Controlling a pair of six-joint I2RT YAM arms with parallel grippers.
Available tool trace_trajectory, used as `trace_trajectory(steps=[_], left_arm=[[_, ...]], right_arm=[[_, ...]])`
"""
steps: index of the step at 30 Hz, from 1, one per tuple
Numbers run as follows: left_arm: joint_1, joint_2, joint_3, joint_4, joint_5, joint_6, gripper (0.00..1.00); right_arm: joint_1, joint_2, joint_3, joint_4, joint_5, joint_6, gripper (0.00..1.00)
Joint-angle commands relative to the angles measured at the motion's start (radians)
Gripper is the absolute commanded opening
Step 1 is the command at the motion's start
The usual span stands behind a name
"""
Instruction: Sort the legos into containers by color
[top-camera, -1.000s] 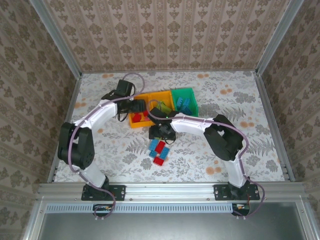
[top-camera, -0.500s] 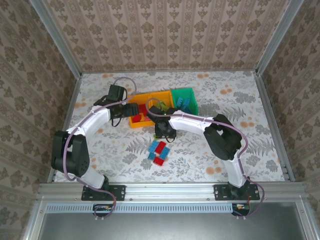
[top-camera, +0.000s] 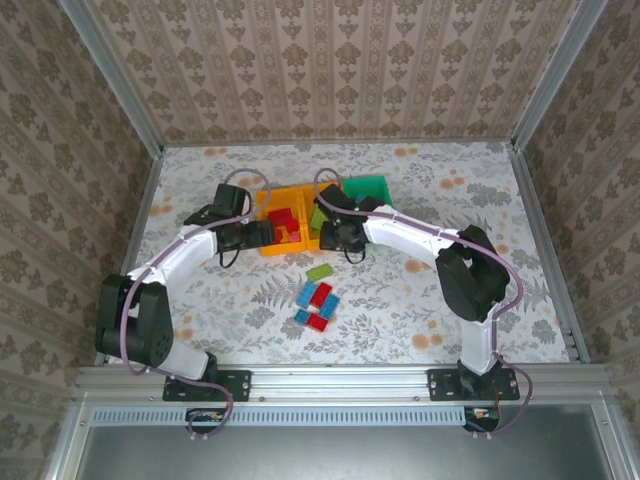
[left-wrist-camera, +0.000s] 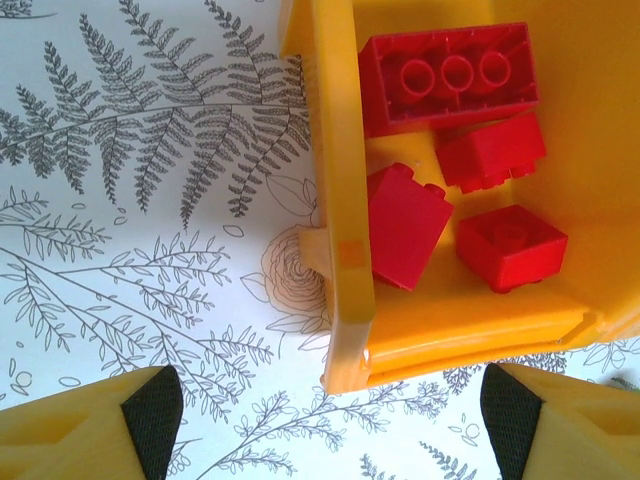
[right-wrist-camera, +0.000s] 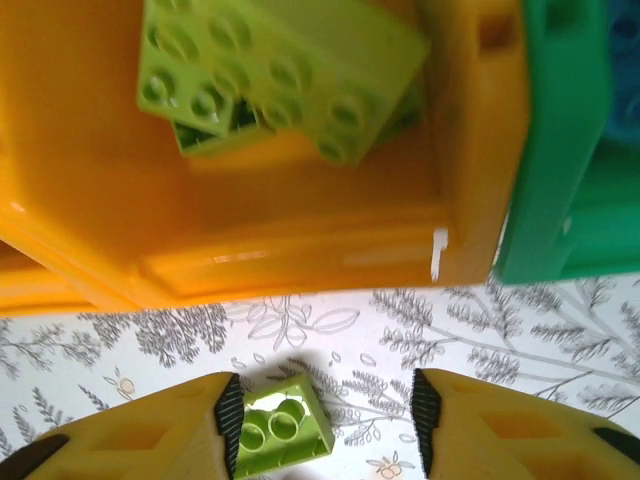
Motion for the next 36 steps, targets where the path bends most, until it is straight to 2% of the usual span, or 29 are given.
trace_trajectory(steps=[1, 5, 11, 29, 33, 36], left_arm=[[-0.010, -0.035, -0.030, -0.007, -0.008, -0.016, 0.82], [-0.003, -0.055, -0.062, -0.002, -0.011, -0.036, 0.82], [0.015, -0.080, -0.088, -0.010, -0.023, -0.047, 0.83], [0.063, -0.143, -0.153, -0.018, -0.022, -0.056, 0.84], [0.065, -0.143, -0.155, -0.016, -0.023, -0.057, 0.84], [0.066, -0.142, -0.155, -0.013, -0.021, -0.057, 0.84]], right_arm=[[0.023, 0.021, 0.053, -0.044, -0.051, -0.077, 0.56], [0.075, 0.041, 0.021, -0.023, -0.112, -0.211, 0.75], [0.099, 0.065, 0.002, -0.030, -0.145, -0.226, 0.83], [0.131, 0.192, 0.050, -0.073, -0.104, -0.292, 0.84], [0.133, 0.219, 0.075, -0.111, -0.075, -0.306, 0.82], [0.133, 0.238, 0.097, -0.145, -0.034, -0.320, 0.75]])
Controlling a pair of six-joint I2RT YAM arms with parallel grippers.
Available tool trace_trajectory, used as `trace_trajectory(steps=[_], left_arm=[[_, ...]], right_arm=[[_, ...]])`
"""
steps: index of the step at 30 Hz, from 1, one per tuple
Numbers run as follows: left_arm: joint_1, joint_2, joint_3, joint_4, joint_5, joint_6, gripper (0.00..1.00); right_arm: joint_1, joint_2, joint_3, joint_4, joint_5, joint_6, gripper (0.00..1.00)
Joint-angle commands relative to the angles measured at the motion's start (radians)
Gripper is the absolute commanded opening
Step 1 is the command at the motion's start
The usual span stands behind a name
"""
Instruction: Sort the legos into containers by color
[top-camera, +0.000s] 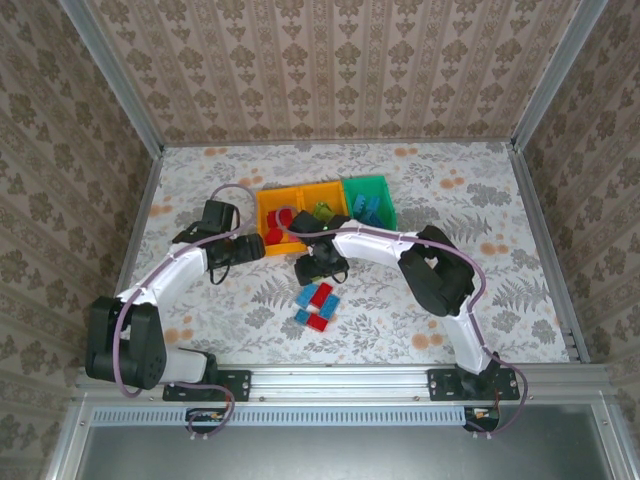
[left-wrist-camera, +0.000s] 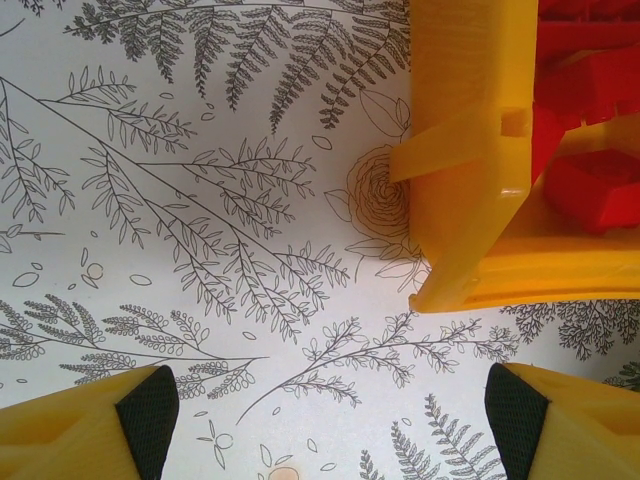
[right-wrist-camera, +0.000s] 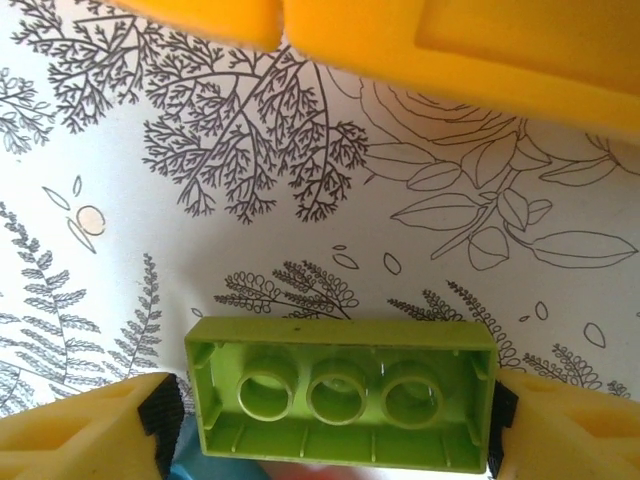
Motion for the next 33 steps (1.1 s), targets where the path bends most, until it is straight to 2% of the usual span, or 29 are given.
trace_trajectory(steps=[1, 5, 8, 19, 33], left_arm=[[0.010, -0.021, -0.010, -0.008, -0.009, -0.023, 0.84], [0.013, -0.022, -0.008, -0.011, -0.009, -0.024, 0.84], [0.012, -0.026, -0.013, -0.015, -0.011, -0.023, 0.84], [0.013, -0.014, -0.019, 0.000, 0.006, -0.024, 0.84], [0.013, -0.017, -0.025, 0.006, 0.011, -0.030, 0.84]], right_arm=[[0.007, 0.048, 0.032, -0.074, 0.064, -0.034, 0.72], [0.007, 0.044, 0.026, -0.078, 0.075, -0.026, 0.58], [0.005, 0.026, 0.013, -0.063, 0.080, -0.008, 0.54], [-0.023, -0.087, -0.022, 0.012, 0.044, 0.068, 0.54], [-0.129, -0.183, -0.057, 0.152, -0.052, 0.151, 0.54]])
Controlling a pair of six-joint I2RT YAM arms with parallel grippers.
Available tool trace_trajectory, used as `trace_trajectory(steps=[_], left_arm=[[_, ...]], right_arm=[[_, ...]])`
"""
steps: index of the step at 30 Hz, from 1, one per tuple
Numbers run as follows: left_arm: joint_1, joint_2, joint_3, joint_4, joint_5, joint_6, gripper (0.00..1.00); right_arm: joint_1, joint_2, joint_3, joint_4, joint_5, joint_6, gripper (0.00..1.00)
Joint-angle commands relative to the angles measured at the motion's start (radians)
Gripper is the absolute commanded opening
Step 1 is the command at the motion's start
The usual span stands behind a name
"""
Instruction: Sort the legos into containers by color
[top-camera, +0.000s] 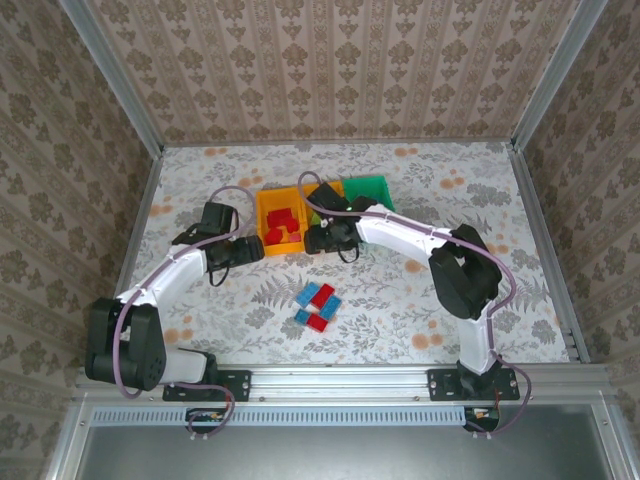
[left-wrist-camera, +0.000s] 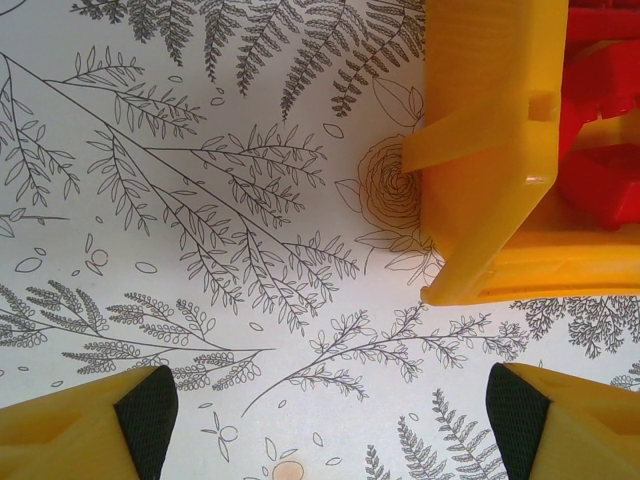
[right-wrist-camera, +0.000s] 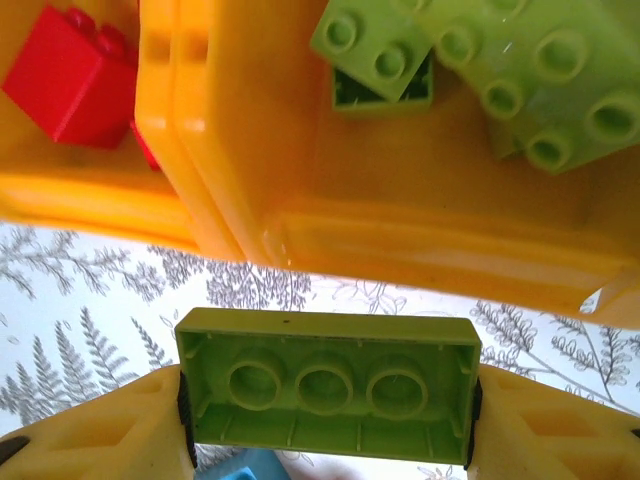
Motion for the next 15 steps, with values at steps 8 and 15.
trace_trajectory(steps=[8, 15], left_arm=[[0.004, -0.013, -0.019, 0.014, 0.027, -0.015, 0.84], [-0.007, -0.028, -0.047, 0.021, 0.031, -0.023, 0.85]], right_arm=[[-0.077, 0.011, 0.028, 0.106, -0.063, 0.094, 0.54], [-0.095, 0.048, 0.089, 0.104, -0.051, 0.120, 0.54]])
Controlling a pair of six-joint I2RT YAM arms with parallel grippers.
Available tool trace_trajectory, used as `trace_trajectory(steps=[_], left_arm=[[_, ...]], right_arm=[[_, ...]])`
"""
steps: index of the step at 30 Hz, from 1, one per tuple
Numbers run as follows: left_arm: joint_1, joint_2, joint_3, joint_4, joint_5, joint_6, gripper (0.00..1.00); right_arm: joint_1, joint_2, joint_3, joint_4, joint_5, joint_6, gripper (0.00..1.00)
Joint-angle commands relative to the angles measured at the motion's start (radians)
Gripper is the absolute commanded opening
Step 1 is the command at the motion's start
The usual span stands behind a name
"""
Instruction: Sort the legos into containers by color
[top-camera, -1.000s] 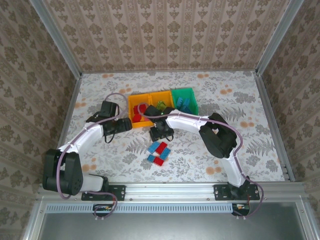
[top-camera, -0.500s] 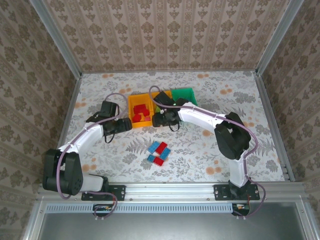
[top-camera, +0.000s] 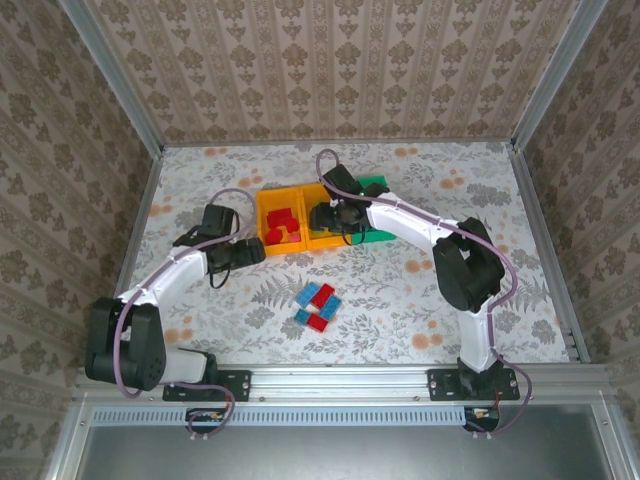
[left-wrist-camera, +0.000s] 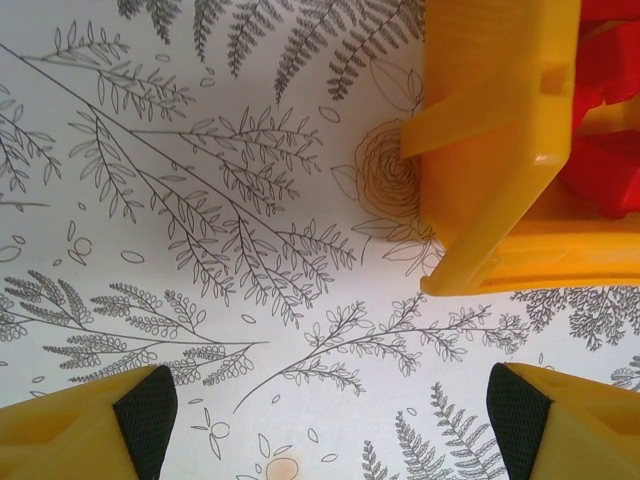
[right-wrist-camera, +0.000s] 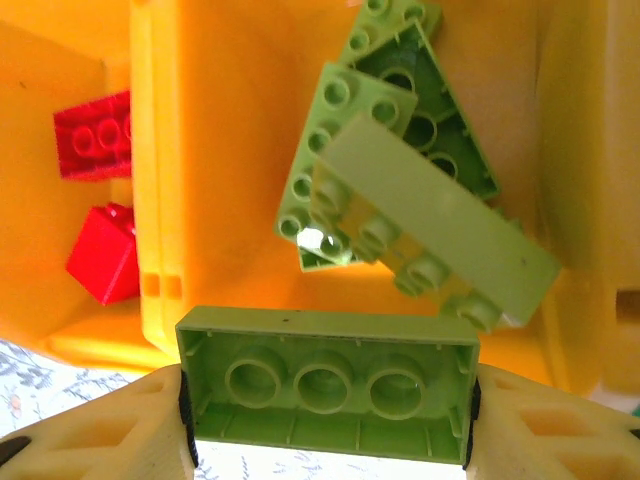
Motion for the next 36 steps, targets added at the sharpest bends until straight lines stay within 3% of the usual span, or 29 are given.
trace_trajectory(steps=[1, 19, 29, 36], left_arm=[[-0.005, -0.030, -0.022, 0.005, 0.011, -0.016, 0.85], [-0.008, -0.027, -0.037, 0.014, 0.006, -0.028, 0.85], [-0.020, -0.030, -0.035, 0.009, 0.000, -0.025, 0.85], [-0.041, -0.021, -0.039, 0.013, -0.008, -0.029, 0.85]], right_arm=[[-0.009, 0.020, 0.034, 0.023, -0.005, 0.038, 0.54], [-0.060, 0.135, 0.198, 0.009, -0.021, 0.065, 0.58], [-0.063, 0.106, 0.186, 0.026, -0.035, 0.059, 0.78], [-0.061, 0.023, 0.115, 0.028, -0.010, 0.045, 0.80]])
